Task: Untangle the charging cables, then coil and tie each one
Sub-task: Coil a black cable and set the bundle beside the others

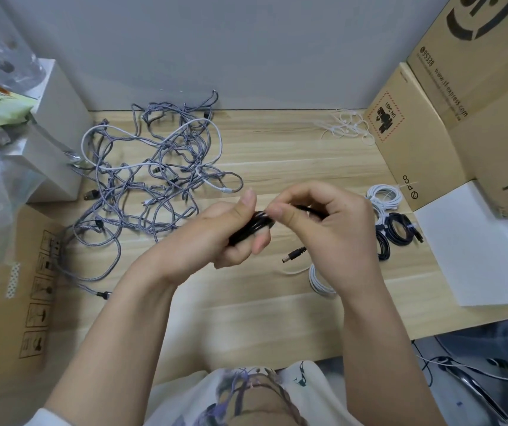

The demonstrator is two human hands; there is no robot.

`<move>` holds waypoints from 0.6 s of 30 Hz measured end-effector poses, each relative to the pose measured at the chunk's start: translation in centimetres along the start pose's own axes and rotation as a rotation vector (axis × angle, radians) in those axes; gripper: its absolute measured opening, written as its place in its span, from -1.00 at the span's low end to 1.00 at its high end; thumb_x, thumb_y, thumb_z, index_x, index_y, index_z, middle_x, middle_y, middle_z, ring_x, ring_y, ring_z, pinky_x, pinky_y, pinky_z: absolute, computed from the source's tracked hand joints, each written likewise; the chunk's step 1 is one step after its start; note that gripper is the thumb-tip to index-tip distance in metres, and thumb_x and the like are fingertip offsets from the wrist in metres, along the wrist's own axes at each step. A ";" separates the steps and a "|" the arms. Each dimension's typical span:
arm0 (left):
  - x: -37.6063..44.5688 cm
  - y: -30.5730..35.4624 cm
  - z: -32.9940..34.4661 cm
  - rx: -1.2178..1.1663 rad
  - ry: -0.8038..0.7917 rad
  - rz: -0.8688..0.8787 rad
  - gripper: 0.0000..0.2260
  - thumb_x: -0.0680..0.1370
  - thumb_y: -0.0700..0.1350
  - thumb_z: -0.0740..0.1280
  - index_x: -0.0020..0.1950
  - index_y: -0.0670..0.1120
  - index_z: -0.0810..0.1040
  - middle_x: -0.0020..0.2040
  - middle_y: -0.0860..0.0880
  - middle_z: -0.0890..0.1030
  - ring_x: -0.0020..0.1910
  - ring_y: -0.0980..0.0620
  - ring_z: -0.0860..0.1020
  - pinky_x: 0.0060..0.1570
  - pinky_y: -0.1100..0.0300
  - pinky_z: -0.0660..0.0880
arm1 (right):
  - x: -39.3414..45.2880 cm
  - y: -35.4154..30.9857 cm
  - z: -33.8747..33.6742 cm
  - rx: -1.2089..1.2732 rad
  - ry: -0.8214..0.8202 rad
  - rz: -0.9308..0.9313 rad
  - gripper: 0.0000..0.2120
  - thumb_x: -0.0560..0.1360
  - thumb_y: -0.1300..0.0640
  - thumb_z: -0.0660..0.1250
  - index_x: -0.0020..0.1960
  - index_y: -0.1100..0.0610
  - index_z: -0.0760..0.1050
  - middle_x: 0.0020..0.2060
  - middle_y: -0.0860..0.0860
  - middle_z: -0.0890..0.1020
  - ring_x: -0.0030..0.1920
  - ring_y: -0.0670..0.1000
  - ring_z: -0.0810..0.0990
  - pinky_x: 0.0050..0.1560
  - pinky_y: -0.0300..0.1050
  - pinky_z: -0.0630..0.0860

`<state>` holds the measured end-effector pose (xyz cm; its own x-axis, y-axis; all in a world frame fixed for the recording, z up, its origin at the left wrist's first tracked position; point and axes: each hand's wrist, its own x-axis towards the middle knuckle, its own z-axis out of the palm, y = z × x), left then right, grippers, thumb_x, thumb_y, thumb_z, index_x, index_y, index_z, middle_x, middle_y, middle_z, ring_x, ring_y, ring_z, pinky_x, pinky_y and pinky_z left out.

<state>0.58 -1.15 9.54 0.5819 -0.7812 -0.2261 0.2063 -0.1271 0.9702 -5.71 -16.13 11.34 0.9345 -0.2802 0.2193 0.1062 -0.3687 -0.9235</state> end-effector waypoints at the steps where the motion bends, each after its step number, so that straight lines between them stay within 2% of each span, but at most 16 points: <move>1: -0.2 0.0 -0.2 -0.094 -0.046 0.016 -0.41 0.59 0.25 0.03 -0.30 -0.21 0.46 -0.60 0.08 0.17 -0.57 0.11 0.13 -0.52 0.36 0.20 | 0.2 0.1 -0.3 0.006 0.033 -0.006 -0.86 0.34 0.10 0.45 -0.33 -0.10 0.55 -0.39 -0.17 0.62 -0.37 -0.13 0.51 -0.28 -0.22 0.40; 3: -0.5 -0.1 -0.6 -0.325 -0.150 0.090 -0.51 0.54 0.25 0.17 -0.31 -0.13 0.51 -0.59 0.12 0.16 -0.59 0.15 0.15 -0.52 0.36 0.23 | 0.5 0.2 -0.6 0.025 0.056 0.000 -0.86 0.38 0.11 0.41 -0.29 -0.11 0.55 -0.38 -0.25 0.59 -0.37 -0.21 0.48 -0.28 -0.37 0.32; 5: -0.3 0.0 -0.8 -0.537 -0.254 0.178 -0.65 0.53 0.20 0.23 -0.28 -0.01 0.53 -0.55 0.12 0.16 -0.59 0.17 0.14 -0.52 0.37 0.24 | 0.6 0.3 -0.6 0.049 0.031 0.020 -0.88 0.42 0.10 0.37 -0.23 -0.12 0.57 -0.35 -0.29 0.61 -0.32 -0.26 0.51 -0.24 -0.38 0.36; 7: 0.0 0.3 -0.9 -0.695 -0.328 0.250 -0.73 0.56 0.11 0.22 -0.20 -0.03 0.53 -0.50 0.11 0.20 -0.57 0.15 0.15 -0.50 0.35 0.24 | 0.6 0.5 -0.2 0.067 -0.034 0.054 -0.86 0.46 0.12 0.33 -0.15 -0.13 0.57 -0.36 -0.32 0.61 -0.28 -0.30 0.53 -0.19 -0.42 0.38; 10: 0.5 0.7 -0.9 -0.888 -0.356 0.322 -0.79 0.60 -0.01 0.20 -0.07 -0.11 0.51 -0.45 0.07 0.28 -0.52 0.11 0.21 -0.43 0.29 0.29 | 0.3 0.9 0.7 0.046 -0.157 0.116 -0.83 0.51 0.11 0.26 0.01 -0.05 0.60 -0.50 -0.24 0.46 -0.41 -0.23 0.44 -0.26 -0.39 0.30; 12: 0.8 0.8 -0.7 -0.973 -0.285 0.359 -0.83 0.59 -0.06 0.20 -0.02 -0.15 0.48 -0.43 0.06 0.38 -0.50 0.11 0.25 -0.39 0.29 0.34 | 0.0 1.1 1.3 0.010 -0.203 0.156 -0.77 0.50 0.04 0.21 0.01 -0.04 0.63 -0.46 -0.15 0.34 -0.44 -0.16 0.33 -0.29 -0.22 0.29; 14: 1.0 1.0 -0.4 -0.953 -0.096 0.400 -0.84 0.59 -0.05 0.16 -0.02 -0.12 0.43 -0.42 0.08 0.41 -0.51 0.15 0.30 -0.39 0.32 0.38 | -0.4 1.2 1.9 -0.074 -0.252 0.174 -0.76 0.50 0.00 0.19 -0.02 -0.06 0.63 -0.46 -0.12 0.32 -0.41 -0.12 0.33 -0.27 -0.02 0.40; 18: 1.4 1.3 -0.5 -0.818 0.280 0.426 -0.77 0.65 -0.05 -0.03 -0.05 -0.08 0.37 -0.45 0.12 0.34 -0.53 0.19 0.30 -0.39 0.34 0.36 | -0.9 0.7 2.4 -0.281 -0.393 0.165 -0.71 0.57 -0.02 0.22 -0.03 0.18 0.59 -0.45 0.02 0.45 -0.29 0.12 0.46 -0.17 0.06 0.49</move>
<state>2.10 -2.12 10.42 0.8793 -0.4759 0.0159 0.3575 0.6818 0.6382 -5.71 -13.98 9.77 0.9941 -0.0199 -0.1068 -0.0981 -0.5870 -0.8036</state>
